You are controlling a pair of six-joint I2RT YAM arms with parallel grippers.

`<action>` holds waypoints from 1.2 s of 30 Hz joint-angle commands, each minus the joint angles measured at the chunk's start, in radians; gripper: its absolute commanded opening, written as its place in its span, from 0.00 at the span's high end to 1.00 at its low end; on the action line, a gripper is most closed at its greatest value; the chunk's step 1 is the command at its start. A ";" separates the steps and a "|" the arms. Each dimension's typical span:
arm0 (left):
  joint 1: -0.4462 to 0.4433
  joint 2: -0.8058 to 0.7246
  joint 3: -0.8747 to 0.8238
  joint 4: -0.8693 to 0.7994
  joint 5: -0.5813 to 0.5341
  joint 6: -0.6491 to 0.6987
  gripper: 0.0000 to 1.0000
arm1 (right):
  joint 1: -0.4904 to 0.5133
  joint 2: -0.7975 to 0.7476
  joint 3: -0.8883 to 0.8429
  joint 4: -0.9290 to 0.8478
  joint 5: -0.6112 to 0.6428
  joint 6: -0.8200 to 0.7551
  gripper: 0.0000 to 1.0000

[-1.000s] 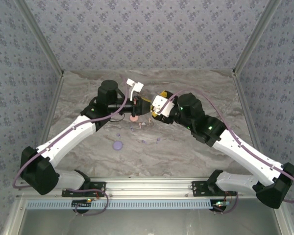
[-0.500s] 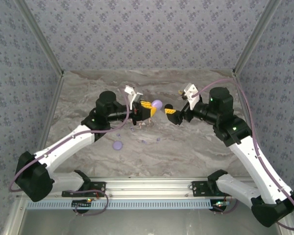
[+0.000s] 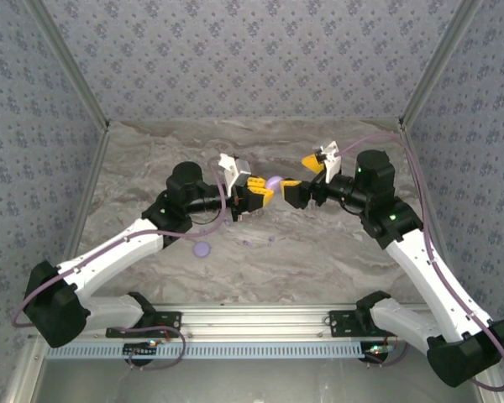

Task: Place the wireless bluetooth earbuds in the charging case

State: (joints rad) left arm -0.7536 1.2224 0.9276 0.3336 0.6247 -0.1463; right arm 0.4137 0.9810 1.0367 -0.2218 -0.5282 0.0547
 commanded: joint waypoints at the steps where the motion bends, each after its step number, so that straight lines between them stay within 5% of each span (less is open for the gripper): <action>1: -0.006 -0.026 0.004 0.028 0.007 0.029 1.00 | -0.003 0.013 0.000 0.044 -0.002 0.036 0.00; 36: -0.008 -0.050 -0.011 -0.018 -0.041 0.062 1.00 | -0.028 0.129 0.148 -0.050 0.017 0.027 0.00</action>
State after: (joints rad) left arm -0.7551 1.2125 0.9257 0.3000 0.5858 -0.1123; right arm 0.3965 1.1202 1.1511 -0.2398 -0.5194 0.0681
